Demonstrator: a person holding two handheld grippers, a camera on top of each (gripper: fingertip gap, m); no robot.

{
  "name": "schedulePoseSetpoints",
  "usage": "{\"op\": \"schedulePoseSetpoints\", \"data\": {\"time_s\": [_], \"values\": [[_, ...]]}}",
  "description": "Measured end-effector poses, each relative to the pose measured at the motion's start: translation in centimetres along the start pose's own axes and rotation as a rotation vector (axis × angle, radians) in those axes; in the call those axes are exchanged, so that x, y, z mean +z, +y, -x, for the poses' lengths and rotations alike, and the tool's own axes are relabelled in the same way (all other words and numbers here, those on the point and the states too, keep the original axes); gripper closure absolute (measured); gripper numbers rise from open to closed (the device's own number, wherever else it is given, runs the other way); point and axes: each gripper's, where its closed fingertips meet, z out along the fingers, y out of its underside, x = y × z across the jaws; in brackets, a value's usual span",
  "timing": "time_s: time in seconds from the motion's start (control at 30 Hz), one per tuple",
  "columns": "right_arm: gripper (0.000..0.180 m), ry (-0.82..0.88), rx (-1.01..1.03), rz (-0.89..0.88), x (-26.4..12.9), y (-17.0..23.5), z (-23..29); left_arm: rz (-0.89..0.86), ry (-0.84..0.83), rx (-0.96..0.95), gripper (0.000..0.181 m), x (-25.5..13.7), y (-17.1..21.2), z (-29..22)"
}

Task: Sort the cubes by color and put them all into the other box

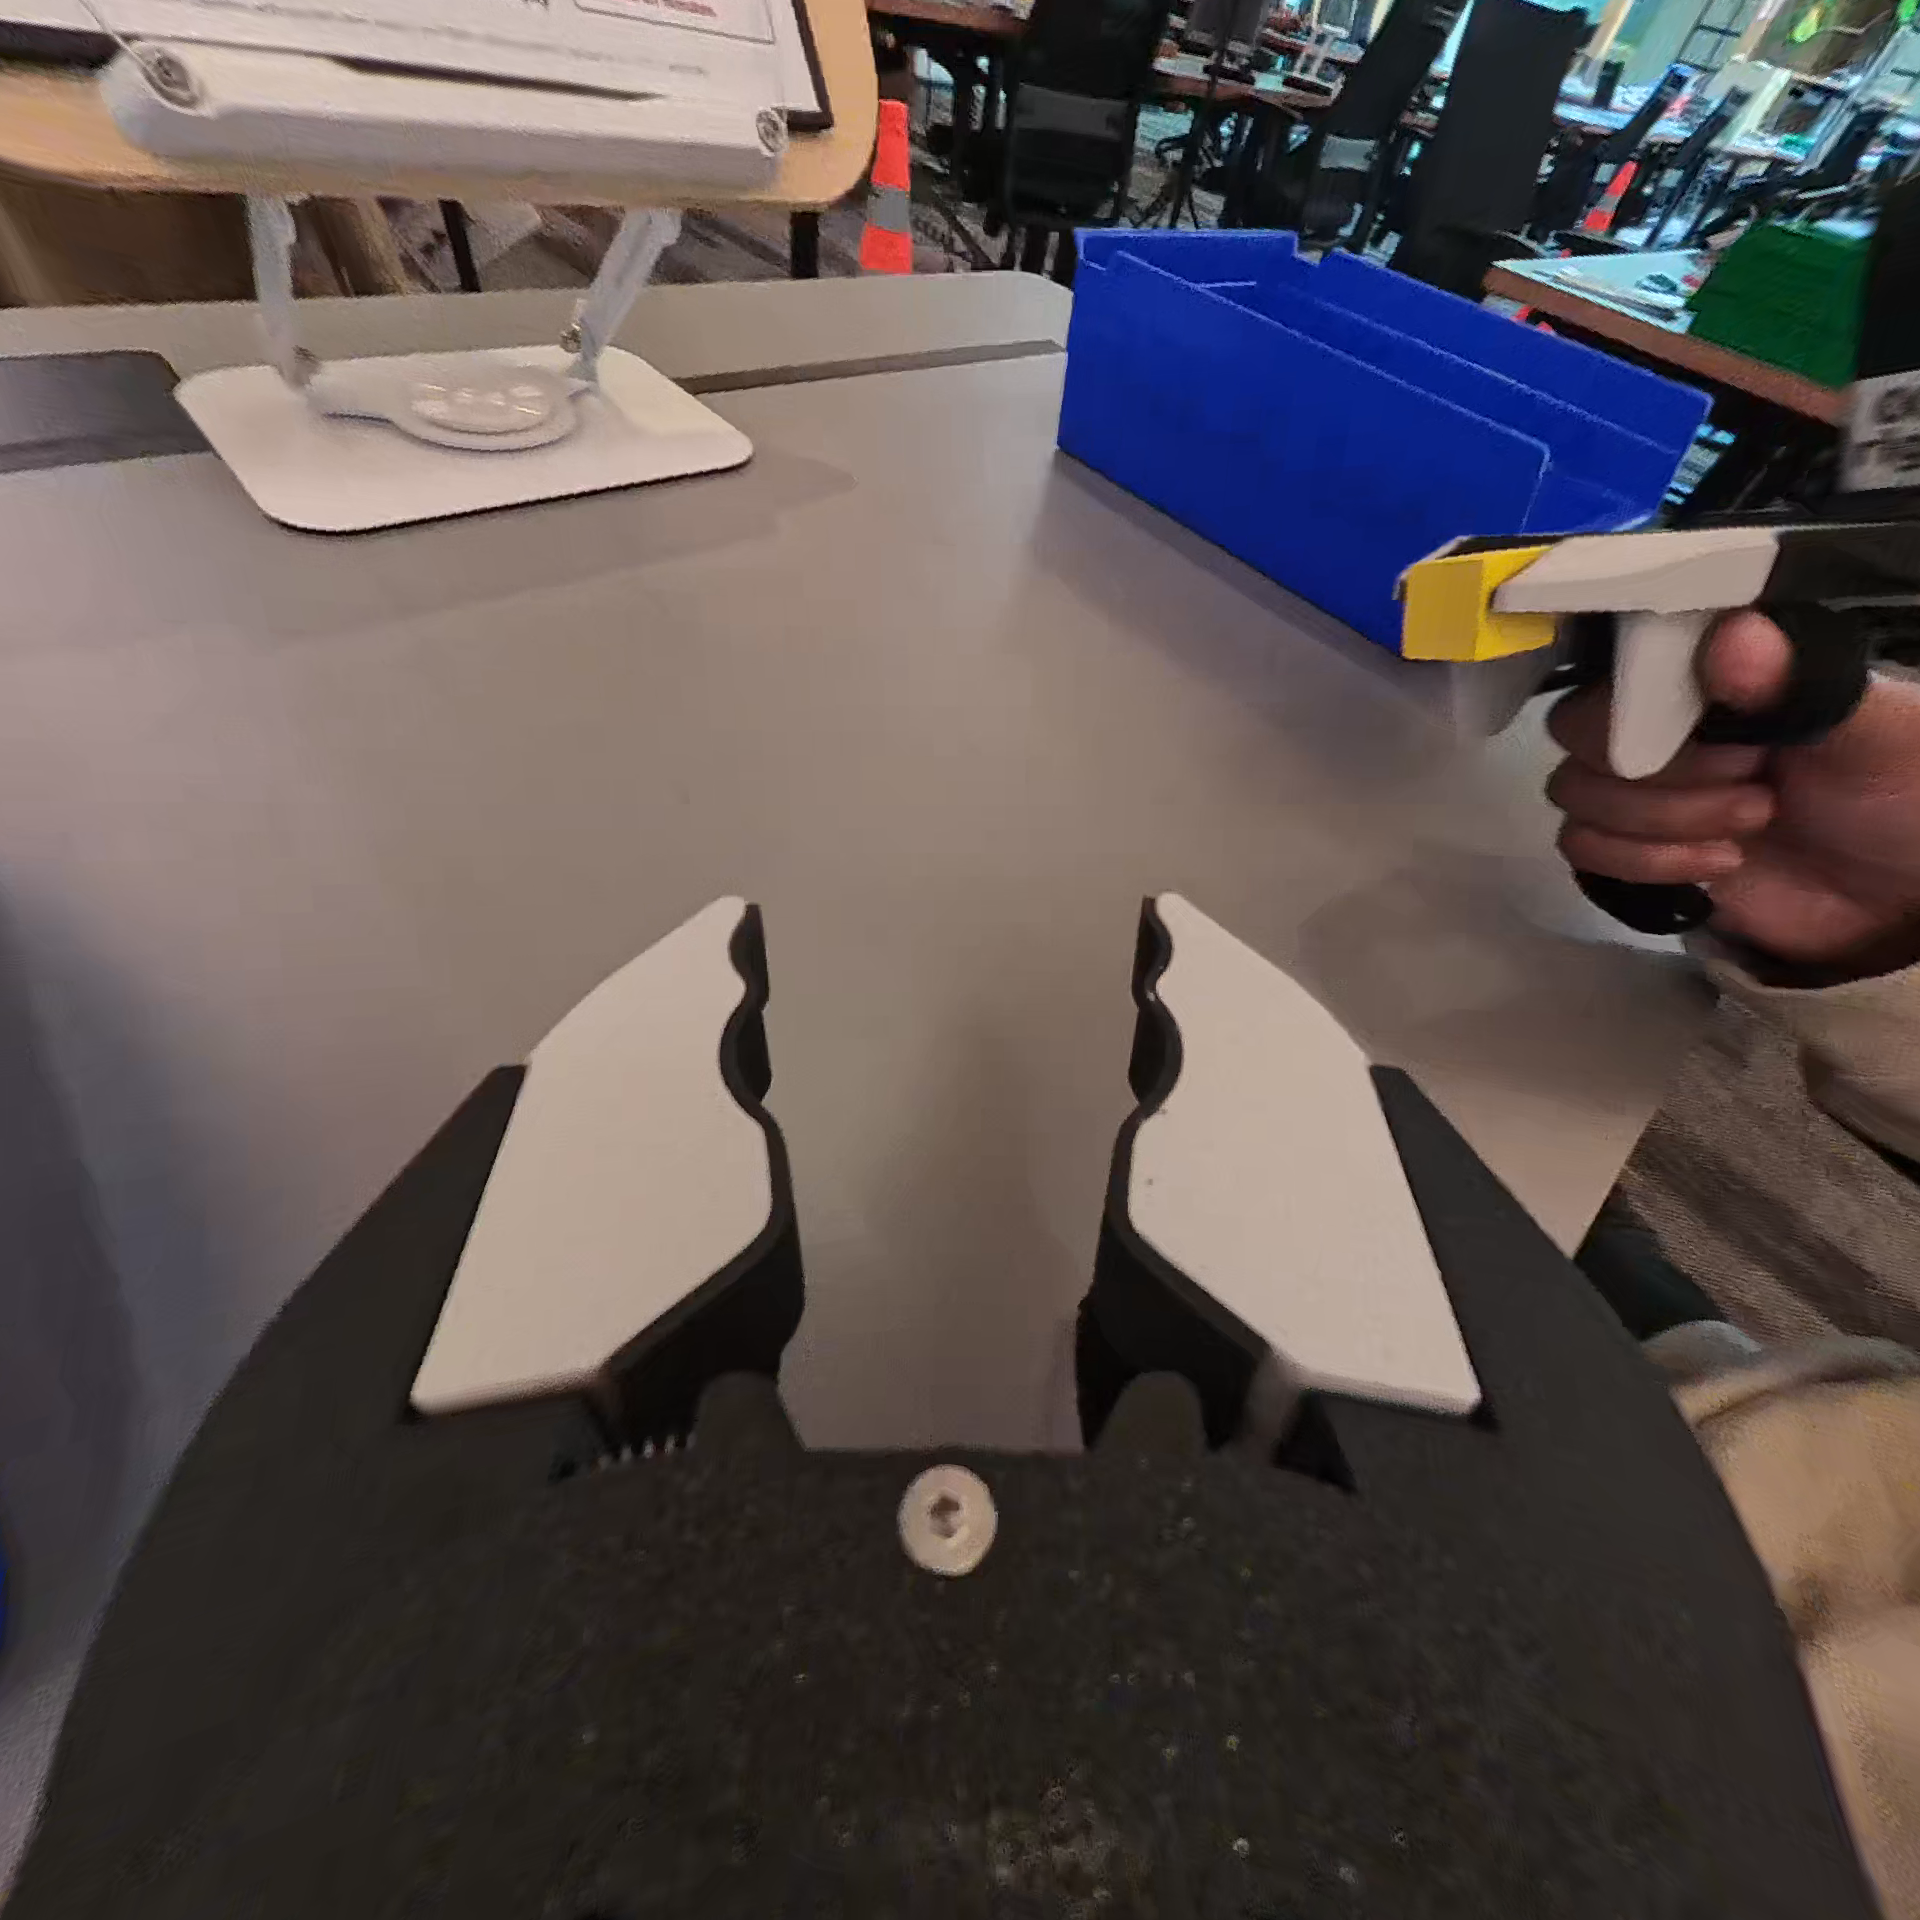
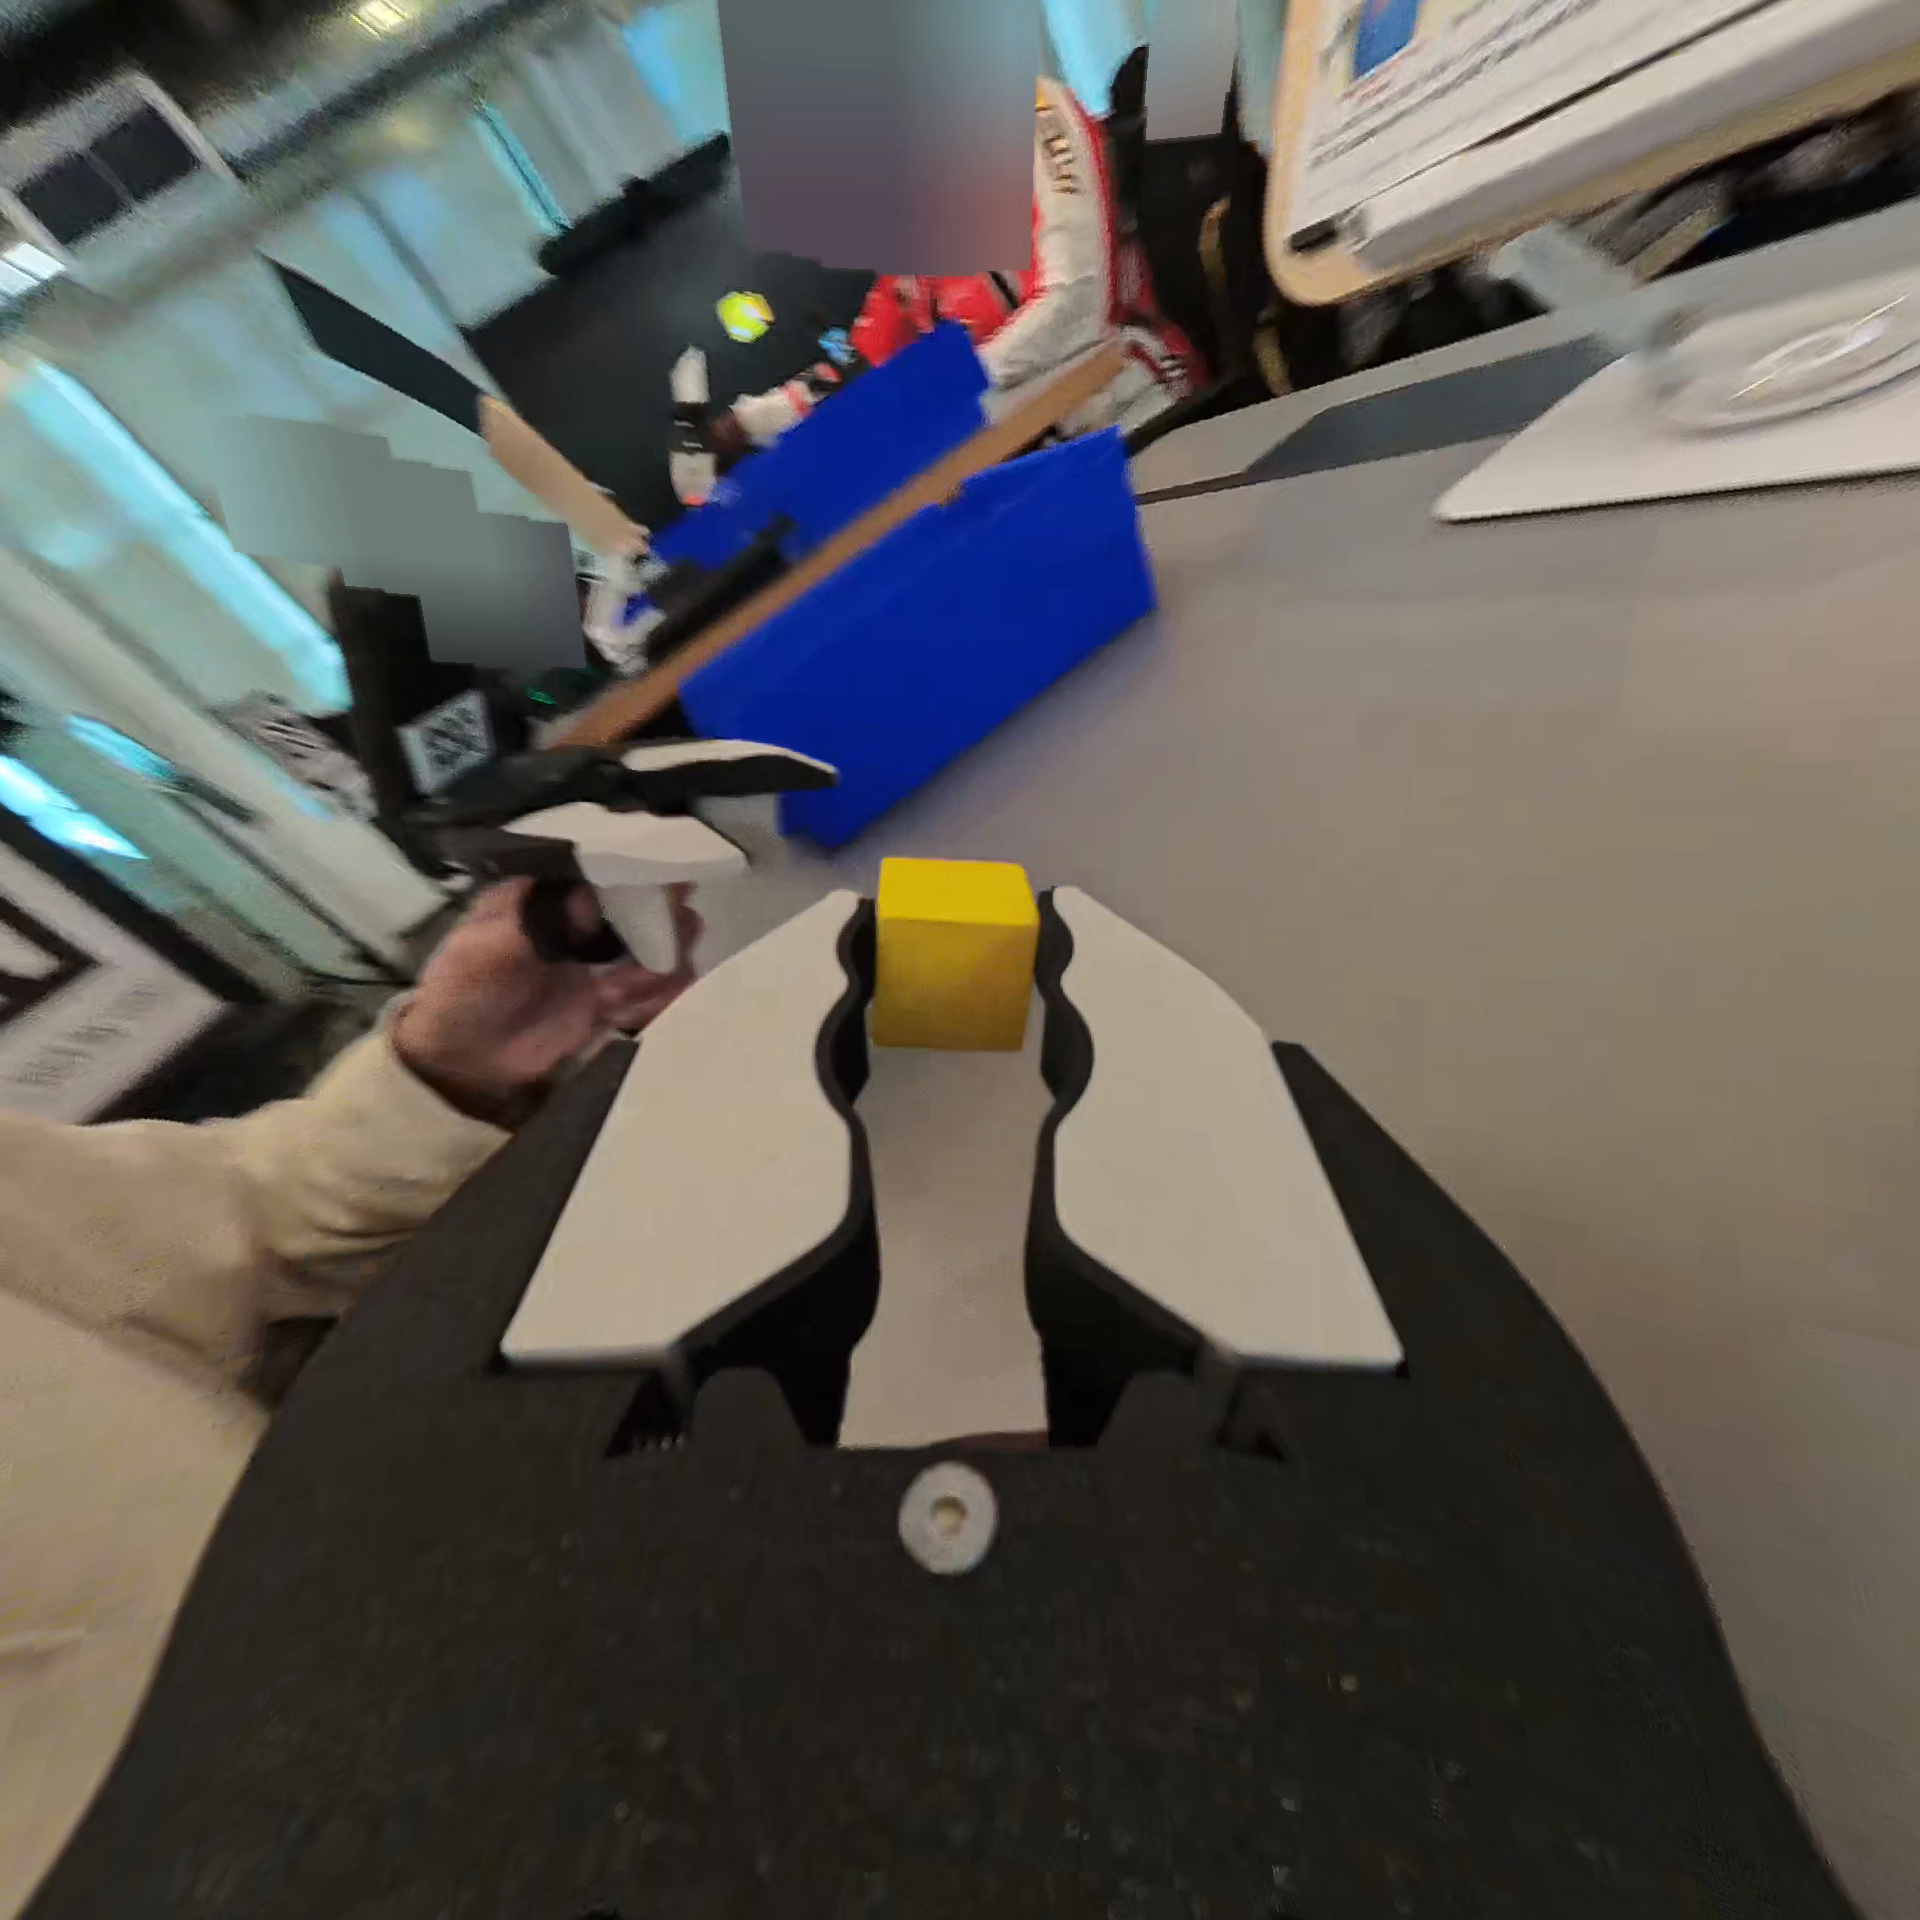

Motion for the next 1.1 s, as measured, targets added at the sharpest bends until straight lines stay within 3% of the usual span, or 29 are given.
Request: {"op": "schedulePoseSetpoints", "data": {"time_s": [0.17,0.37,0.43,0.5,0.6,0.7,0.77,0.87,0.93,1.0,1.1], "values": [[0.15,0.194,-0.214,0.046,-1.1,0.5,-0.7,0.0,-0.016,0.071,0.116,0.1,0.0,0.6],[0.15,0.19,-0.218,0.045,-1.7,-0.3,-0.6,0.033,0.011,0.09,0.118,0.6,1.0,0.2],[0.15,0.254,-0.291,0.033,-3.8,-2.8,-1.1,0.046,0.011,0.095,0.118,0.6,1.1,0.3],[0.15,0.428,-0.383,0.011,-7.7,-6.8,-3.2,0.046,0.023,0.081,0.117,0.5,1.2,0.4],[0.15,0.589,-0.341,0.224,-13.0,-9.1,-8.5,0.044,0.045,0.049,0.118,0.4,1.2,0.4],[0.15,0.683,-0.241,0.567,-16.3,-7.3,-15.9,0.049,0.077,0.021,0.118,0.5,1.2,0.2],[0.15,0.576,-0.166,0.826,-16.4,-4.5,-17.9,0.053,0.092,0.01,0.118,0.6,1.2,0.0],[0.15,0.418,-0.217,1.095,-15.3,-1.5,-18.9,0.061,0.09,0.019,0.117,0.6,1.3,0.0],[0.15,0.408,-0.253,1.31,-16.5,0.5,-20.0,0.066,0.088,0.024,0.117,0.6,1.4,0.0],[0.15,0.438,-0.242,1.413,-17.4,1.1,-20.9,0.07,0.086,0.024,0.117,0.5,1.6,0.0],[0.149,0.436,-0.231,1.41,-17.5,1.0,-21.2,0.077,0.077,0.022,0.117,0.4,1.9,0.2]]}}
